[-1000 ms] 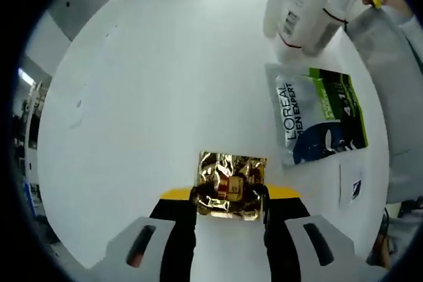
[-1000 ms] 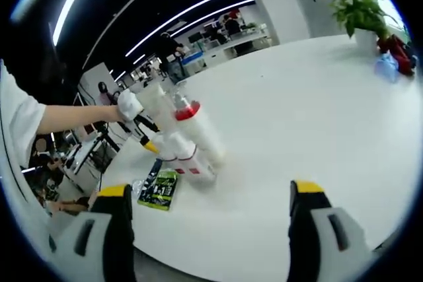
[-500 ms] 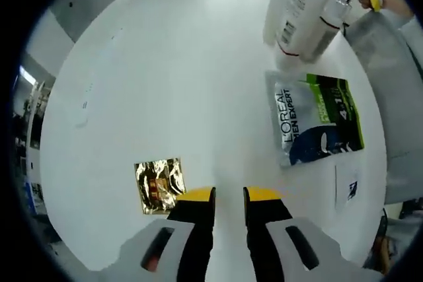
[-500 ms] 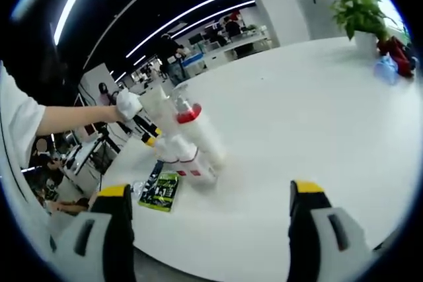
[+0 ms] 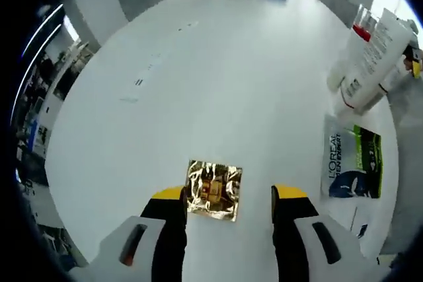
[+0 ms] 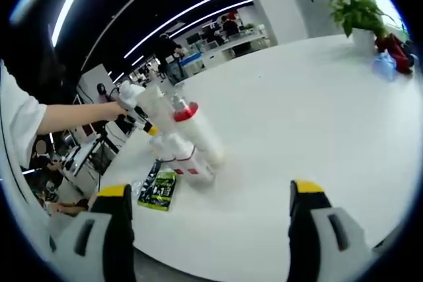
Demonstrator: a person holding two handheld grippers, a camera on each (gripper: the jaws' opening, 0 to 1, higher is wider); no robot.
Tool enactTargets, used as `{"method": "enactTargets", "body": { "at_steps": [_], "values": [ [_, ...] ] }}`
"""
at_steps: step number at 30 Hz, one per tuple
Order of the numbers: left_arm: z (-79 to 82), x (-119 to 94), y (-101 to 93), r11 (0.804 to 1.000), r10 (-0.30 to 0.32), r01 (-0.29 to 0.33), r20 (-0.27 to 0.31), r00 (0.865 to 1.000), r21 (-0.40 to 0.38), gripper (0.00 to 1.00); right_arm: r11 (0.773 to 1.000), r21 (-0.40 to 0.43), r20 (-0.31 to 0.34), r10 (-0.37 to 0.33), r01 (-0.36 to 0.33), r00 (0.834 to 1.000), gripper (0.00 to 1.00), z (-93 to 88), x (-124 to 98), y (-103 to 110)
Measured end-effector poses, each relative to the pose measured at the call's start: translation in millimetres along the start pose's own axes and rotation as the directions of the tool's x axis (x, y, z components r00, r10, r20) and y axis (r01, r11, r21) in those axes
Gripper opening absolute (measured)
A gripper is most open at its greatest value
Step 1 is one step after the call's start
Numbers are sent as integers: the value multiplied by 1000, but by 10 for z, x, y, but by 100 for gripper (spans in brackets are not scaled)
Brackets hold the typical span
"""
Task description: Arrange the skincare products in the storage area until every visible bottle or jar stands upright without overlapping.
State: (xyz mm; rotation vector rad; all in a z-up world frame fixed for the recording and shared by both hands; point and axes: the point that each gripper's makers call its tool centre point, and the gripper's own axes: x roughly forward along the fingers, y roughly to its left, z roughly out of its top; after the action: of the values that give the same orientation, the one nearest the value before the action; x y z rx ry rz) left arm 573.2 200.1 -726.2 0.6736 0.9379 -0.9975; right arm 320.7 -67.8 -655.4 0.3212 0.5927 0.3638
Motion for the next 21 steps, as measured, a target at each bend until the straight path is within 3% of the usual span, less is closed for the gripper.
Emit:
{"method": "enactTargets", "body": {
  "at_steps": [6,12,15,16,18,21],
  "values": [
    [-64,155,2,1000,-15,16,-44,999,26,50,1000,4,-7,0,0,1000,100,-11,27,-18],
    [11,245,34,995,-35,40,-56,998,88,52,1000,12,-12,-6,7,1000,100,-29,26,-55],
    [-24,276,19,983,-68,87,-120,990,161,51,1000,16,-16,-11,11,1000,100,-44,25,-74],
    [0,277,11,984,-80,96,-112,991,149,50,1000,18,-16,-12,13,1000,100,-48,24,-81],
    [-28,273,23,975,-92,121,-155,984,188,49,1000,21,-17,-16,16,1000,100,-56,21,-92],
    [-27,288,15,971,-118,151,-175,977,188,48,1000,25,-20,-18,18,1000,100,-73,20,-99]
  ]
}}
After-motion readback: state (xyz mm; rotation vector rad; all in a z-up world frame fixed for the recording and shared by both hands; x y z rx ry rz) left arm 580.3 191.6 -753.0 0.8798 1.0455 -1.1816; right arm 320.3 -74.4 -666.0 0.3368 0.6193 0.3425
